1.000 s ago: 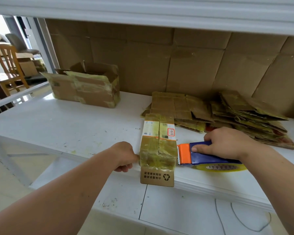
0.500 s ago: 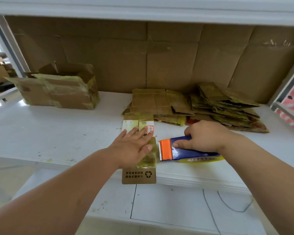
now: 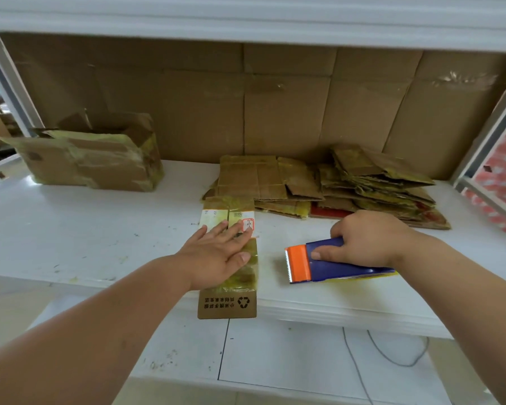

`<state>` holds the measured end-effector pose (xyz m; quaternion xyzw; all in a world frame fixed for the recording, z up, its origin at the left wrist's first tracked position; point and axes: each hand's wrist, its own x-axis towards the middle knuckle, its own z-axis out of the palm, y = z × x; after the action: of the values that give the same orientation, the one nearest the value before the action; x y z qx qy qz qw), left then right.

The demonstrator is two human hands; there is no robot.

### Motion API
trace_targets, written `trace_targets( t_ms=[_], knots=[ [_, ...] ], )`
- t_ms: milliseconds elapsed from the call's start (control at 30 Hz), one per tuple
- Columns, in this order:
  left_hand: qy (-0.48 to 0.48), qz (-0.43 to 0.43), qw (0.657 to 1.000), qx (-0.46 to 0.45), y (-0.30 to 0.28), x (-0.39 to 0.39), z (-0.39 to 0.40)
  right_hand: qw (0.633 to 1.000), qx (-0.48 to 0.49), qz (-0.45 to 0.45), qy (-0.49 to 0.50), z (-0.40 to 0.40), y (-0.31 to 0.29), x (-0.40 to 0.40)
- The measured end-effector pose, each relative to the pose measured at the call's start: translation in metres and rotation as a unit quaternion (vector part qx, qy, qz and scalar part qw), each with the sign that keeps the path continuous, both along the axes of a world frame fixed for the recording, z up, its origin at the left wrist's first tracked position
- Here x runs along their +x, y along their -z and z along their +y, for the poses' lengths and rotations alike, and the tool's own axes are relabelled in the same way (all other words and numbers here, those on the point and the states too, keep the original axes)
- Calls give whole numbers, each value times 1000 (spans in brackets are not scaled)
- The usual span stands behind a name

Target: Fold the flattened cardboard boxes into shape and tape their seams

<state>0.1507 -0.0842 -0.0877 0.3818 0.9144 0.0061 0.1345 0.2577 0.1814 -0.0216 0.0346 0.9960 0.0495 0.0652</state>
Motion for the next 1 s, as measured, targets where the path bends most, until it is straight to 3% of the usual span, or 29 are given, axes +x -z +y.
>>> trace_targets(
  t_ms=[267, 567, 667, 767, 867, 1000],
  knots=[
    [-1, 15, 1000, 14, 4, 1, -2, 997, 57, -53, 5, -34, 5, -27],
    [2, 30, 999, 23, 7, 1, -2, 985, -47, -126, 111, -58, 5, -50],
    [1, 26, 999, 28, 5, 2, -5, 985, 4, -126, 117, -56, 8, -52],
    [1, 18, 999, 28, 2, 3, -6, 986, 20, -103, 129, -47, 4, -50],
    [-7, 0, 999, 43, 1, 4, -4, 988, -10, -18, 150, -35, -1, -45],
    [-76, -113, 976, 169, -2, 0, -9, 983, 24, 89, 158, -28, 23, -34]
  ],
)
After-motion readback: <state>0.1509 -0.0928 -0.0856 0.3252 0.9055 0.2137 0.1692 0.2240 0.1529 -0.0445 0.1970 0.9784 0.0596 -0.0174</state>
